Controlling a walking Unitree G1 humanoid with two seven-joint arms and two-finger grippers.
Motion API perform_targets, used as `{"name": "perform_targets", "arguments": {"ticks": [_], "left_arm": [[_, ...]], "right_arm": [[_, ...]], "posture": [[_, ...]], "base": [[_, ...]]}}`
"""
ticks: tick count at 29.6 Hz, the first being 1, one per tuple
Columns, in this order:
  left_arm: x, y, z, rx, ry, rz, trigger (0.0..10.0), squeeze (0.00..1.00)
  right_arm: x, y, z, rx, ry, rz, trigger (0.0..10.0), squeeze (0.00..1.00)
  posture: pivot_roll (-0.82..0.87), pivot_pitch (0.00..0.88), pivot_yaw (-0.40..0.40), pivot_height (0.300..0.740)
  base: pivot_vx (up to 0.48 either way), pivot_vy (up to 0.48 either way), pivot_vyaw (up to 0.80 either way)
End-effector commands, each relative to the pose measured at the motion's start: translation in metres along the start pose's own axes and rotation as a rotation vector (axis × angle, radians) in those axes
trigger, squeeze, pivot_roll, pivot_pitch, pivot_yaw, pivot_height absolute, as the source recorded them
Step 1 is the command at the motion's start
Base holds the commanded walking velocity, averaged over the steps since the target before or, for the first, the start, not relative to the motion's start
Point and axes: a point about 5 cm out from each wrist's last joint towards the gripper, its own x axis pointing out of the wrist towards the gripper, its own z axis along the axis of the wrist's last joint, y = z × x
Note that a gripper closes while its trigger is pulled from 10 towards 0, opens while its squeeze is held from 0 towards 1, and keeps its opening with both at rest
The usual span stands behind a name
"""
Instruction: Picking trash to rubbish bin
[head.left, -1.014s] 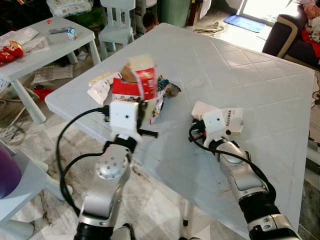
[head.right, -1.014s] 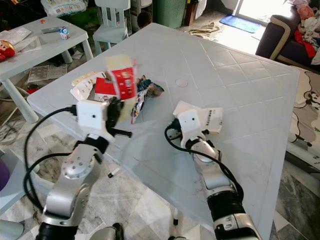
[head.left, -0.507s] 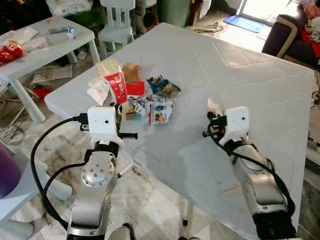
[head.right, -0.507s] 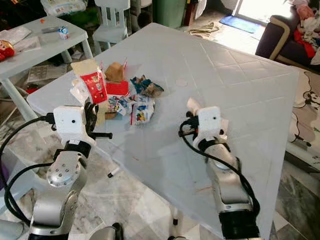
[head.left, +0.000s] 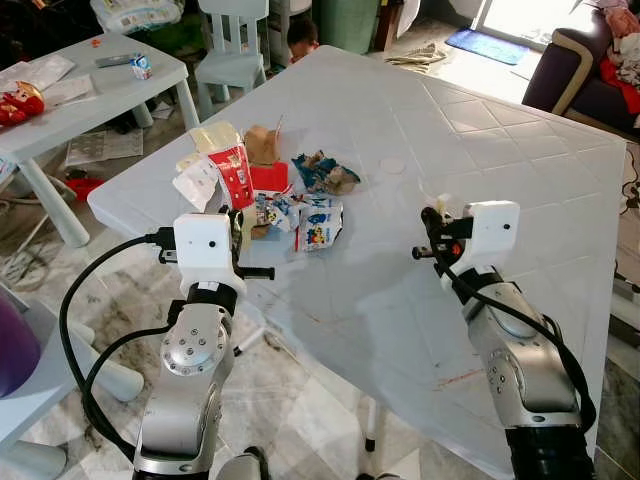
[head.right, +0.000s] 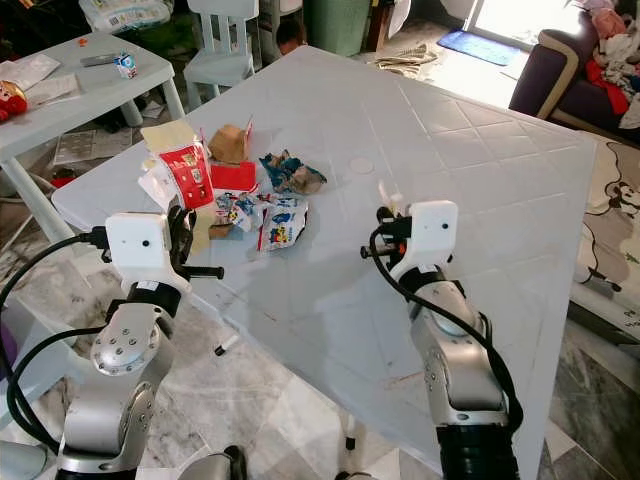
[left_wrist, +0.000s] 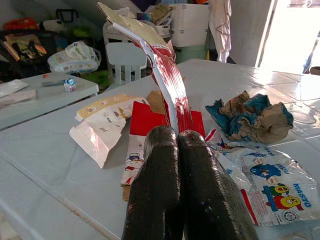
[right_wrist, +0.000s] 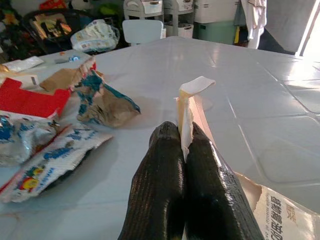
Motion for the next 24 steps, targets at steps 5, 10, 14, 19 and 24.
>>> {"name": "perform_targets", "arguments": {"ticks": [5,10,14,19,24], "left_arm": [[0.0021,0.0025,0.0042,0.006,-0.011,0.013,0.0,0.0],[0.0023,0.0016,0.003,0.002,-0.003,0.008,0.0,0.0],[0.0037,0.0008,0.0023,-0.006,0.002,0.006,0.0,0.0],[0.0047,0.0006,0.0027,-0.011,0.003,0.006,0.0,0.0],[0.0057,0.0001,0.0023,-0.013,0.005,0.004,0.0,0.0]], "right_arm": [[-0.001,-0.0027,0.0082,0.004,-0.024,-0.014,0.0,0.0],[-0.0006,-0.0028,0.0081,0.006,-0.022,-0.018,0.0,0.0],[0.0003,-0.0025,0.0078,0.009,-0.019,-0.021,0.0,0.0],[0.0005,-0.0029,0.0078,0.01,-0.017,-0.024,0.0,0.0],[0.0016,-0.0048,0.0077,0.008,-0.014,-0.031,0.0,0.0]], "posture": [[0.09,0.14,-0.078,0.74],[0.09,0.139,-0.076,0.74],[0.09,0.135,-0.076,0.74],[0.09,0.134,-0.077,0.74],[0.09,0.127,-0.074,0.74]], "base": [[0.0,0.0,0.0],[0.0,0.0,0.0],[0.0,0.0,0.0],[-0.214,0.0,0.0],[-0.274,0.0,0.0]]}}
